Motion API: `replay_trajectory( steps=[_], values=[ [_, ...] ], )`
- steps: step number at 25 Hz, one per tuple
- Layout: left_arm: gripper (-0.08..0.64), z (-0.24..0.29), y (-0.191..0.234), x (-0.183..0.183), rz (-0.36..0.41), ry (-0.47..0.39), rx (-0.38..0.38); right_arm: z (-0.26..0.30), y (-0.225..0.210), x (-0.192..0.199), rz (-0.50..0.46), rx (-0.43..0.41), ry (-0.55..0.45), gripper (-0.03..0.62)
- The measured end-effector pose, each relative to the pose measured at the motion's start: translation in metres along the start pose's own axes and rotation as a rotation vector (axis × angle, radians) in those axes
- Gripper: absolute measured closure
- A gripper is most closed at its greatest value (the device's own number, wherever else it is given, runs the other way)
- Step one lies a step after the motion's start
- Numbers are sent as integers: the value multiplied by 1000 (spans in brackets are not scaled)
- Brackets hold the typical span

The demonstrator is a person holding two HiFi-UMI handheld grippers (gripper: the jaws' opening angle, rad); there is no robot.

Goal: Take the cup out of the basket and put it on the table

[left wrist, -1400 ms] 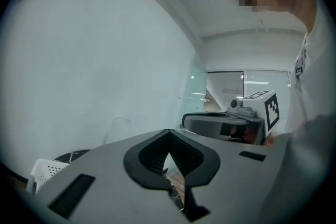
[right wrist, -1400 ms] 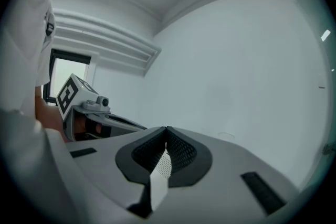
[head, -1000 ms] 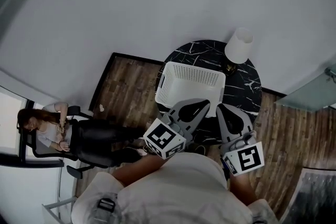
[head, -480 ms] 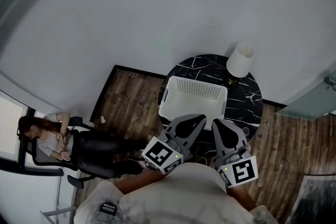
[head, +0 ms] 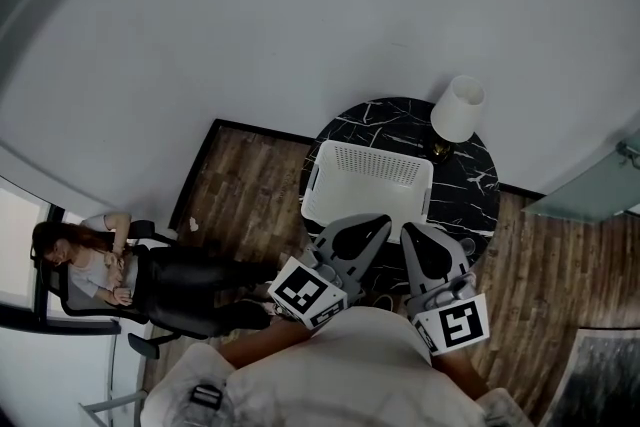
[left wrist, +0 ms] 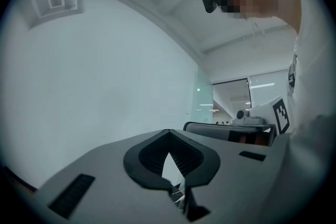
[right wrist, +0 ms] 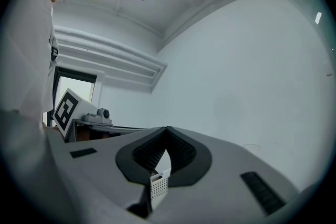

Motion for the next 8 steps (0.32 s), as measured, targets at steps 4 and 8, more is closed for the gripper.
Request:
replay_trajectory(
  steps=[4,8],
  values=[
    [555,-1,2,1,-8,1,2,3,0,0,-3,5,4,584],
    [555,-4,4,2,-11,2,3,4,2,2,-22,12,11,584]
  ],
)
Point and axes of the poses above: the fingertips, and each gripper's own axes: z forward along the fingers, y to its left, x out of its underside, the point moved 7 cm from there along -z, backward along the fingers, and after that the axes turned 2 degrees about x, right-handed, at the moved point
